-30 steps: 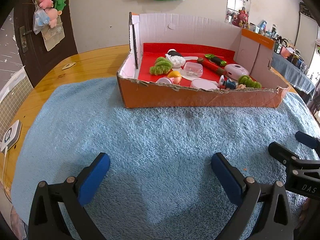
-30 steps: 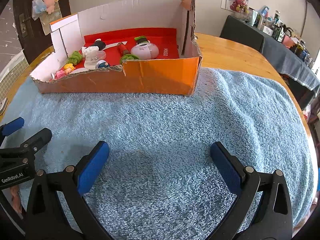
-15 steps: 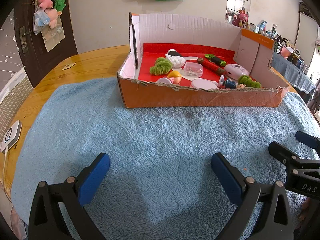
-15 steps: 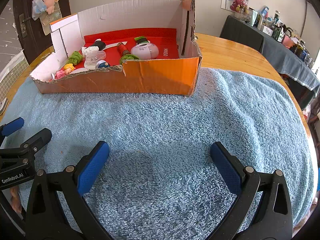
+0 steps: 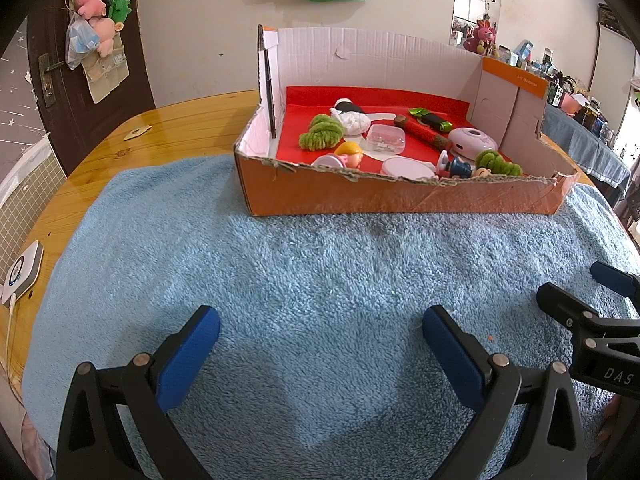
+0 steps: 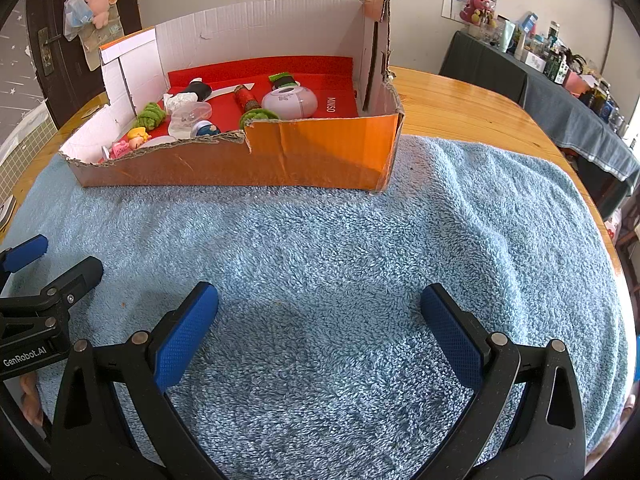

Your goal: Organize objects

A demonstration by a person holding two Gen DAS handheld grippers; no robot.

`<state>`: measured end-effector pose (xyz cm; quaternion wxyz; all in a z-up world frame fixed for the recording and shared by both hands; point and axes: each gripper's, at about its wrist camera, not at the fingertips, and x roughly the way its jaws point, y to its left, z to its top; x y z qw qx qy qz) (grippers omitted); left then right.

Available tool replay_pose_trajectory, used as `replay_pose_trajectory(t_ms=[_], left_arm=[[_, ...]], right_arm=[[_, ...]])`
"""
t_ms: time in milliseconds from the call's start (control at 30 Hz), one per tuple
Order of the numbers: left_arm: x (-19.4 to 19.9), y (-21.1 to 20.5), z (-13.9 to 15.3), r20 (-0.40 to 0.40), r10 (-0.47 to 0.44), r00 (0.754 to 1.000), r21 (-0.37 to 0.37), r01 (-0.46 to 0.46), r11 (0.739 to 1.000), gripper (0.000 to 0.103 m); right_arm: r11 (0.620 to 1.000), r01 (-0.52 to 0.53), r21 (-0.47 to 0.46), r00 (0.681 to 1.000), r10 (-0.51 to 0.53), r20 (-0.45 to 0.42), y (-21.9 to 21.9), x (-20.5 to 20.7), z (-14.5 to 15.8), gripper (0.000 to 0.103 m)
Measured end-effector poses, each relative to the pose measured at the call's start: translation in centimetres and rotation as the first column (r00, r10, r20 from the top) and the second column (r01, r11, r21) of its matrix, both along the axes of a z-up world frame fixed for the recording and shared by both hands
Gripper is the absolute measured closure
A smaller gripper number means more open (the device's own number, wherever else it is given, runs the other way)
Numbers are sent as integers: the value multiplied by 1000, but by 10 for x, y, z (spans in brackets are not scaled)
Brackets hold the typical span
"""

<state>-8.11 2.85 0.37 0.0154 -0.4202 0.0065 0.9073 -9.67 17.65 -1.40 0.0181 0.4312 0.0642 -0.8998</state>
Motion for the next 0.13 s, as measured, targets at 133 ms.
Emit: replay_pose_trajectory(t_ms=[133], left_arm=[[0,0,0,0,0,1000,0,0,1000,0]], right_arm=[[1000,0,0,1000,0,0,0,0,0,0]])
